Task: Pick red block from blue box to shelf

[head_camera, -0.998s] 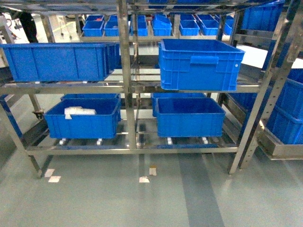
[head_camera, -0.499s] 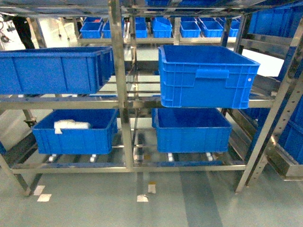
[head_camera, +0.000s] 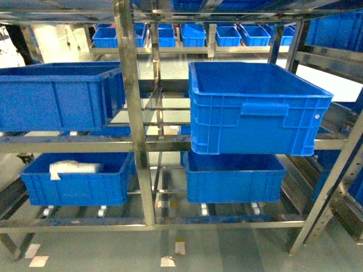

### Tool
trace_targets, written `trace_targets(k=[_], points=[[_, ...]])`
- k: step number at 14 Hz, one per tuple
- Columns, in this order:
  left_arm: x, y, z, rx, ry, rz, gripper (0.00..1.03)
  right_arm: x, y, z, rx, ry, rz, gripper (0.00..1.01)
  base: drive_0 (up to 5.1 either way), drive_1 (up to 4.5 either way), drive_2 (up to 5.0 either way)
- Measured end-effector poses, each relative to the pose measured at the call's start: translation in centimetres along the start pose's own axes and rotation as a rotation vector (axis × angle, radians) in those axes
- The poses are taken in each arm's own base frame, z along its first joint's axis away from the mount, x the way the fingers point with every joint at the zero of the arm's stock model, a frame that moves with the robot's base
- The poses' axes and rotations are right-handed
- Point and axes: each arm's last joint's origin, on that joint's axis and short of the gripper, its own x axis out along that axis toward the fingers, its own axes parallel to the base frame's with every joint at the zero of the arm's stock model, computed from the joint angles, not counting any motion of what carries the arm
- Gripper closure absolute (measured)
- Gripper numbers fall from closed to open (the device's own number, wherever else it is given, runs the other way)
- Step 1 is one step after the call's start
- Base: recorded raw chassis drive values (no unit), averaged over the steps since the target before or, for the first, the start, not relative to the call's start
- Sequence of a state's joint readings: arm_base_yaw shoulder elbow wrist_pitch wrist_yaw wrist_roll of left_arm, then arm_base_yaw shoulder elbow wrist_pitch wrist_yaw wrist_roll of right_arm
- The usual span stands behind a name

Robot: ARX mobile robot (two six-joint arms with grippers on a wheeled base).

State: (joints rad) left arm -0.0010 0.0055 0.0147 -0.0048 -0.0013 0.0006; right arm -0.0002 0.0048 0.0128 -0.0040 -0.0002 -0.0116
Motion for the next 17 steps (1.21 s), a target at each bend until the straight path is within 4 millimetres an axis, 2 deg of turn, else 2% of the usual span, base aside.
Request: trace_targets(k=[17], points=[[0.01, 0.00, -0.09, 0.000, 0.010, 0.000, 0.05, 0.00, 0.00, -0.05, 0.000, 0.005, 0.000, 0.73, 0.0, 4.24, -4.2]])
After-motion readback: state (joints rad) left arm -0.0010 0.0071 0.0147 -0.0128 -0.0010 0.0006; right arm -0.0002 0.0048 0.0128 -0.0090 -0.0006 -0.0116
